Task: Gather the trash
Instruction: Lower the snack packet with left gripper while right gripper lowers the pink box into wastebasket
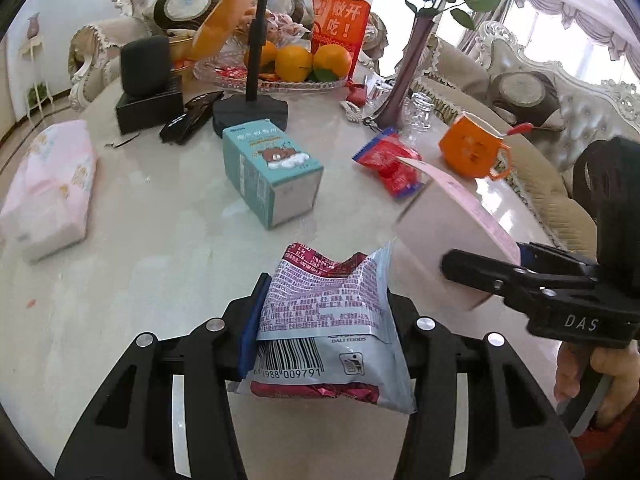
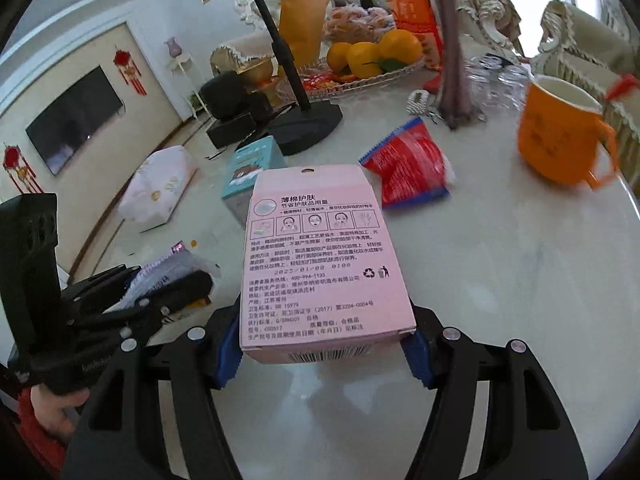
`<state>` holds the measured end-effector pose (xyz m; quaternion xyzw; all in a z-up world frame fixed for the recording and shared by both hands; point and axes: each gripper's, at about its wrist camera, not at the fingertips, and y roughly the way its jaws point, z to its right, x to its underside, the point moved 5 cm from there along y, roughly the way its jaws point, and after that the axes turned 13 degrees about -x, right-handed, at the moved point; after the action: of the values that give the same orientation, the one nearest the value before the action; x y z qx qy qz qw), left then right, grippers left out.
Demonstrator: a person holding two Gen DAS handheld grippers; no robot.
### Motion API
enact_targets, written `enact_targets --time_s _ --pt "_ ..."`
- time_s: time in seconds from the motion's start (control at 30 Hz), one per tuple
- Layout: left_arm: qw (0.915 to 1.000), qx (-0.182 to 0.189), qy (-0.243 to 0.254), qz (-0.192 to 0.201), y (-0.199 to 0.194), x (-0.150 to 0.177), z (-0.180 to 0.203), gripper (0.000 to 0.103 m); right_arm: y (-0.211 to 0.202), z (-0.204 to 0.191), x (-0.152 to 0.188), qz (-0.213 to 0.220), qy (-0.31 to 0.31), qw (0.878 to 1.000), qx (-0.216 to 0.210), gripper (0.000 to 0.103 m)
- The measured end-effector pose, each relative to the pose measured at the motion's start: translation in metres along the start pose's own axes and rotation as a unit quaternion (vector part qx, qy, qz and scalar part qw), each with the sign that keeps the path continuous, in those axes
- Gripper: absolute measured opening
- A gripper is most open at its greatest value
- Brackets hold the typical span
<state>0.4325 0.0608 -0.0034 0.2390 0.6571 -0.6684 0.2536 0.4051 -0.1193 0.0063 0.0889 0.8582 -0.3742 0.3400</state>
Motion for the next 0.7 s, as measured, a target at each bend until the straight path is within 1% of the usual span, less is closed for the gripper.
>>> enact_targets --time_s 0.1,0.23,0.3,0.47,0.6,0.67,0.7 --pt "1.0 -0.002 0.004 0.006 -0.022 0.018 -0.001 0.048 -0.018 -0.007 0.023 0.003 0.005 1.0 -0.016 0.063" --pt "0.9997 0.01 -0.012 0.018 -0.054 0.046 -0.003 0.048 -0.04 -0.017 0.052 0.013 0.018 0.999 -0.035 0.063" --pt "0.9996 0.006 -0.006 0.027 -0.069 0.058 0.0 0.048 -0.055 -0.025 0.069 0.024 0.023 0.998 -0.046 0.063" --pt "0.9991 0.007 0.013 0.041 -0.114 0.097 0.014 0.048 -0.088 -0.046 0.109 0.034 0.019 0.998 -0.049 0.063" --pt "0.9981 0.018 0.021 0.055 -0.163 0.136 0.026 0.048 -0.125 -0.072 0.148 0.042 0.01 0.998 -0.053 0.063" --pt "0.9968 0.027 0.037 0.065 -0.196 0.167 0.036 0.048 -0.145 -0.087 0.17 0.044 -0.001 0.997 -0.06 0.063" --pt "0.9963 0.03 0.045 0.067 -0.209 0.181 0.04 0.048 -0.157 -0.097 0.188 0.042 -0.007 0.997 -0.066 0.063"
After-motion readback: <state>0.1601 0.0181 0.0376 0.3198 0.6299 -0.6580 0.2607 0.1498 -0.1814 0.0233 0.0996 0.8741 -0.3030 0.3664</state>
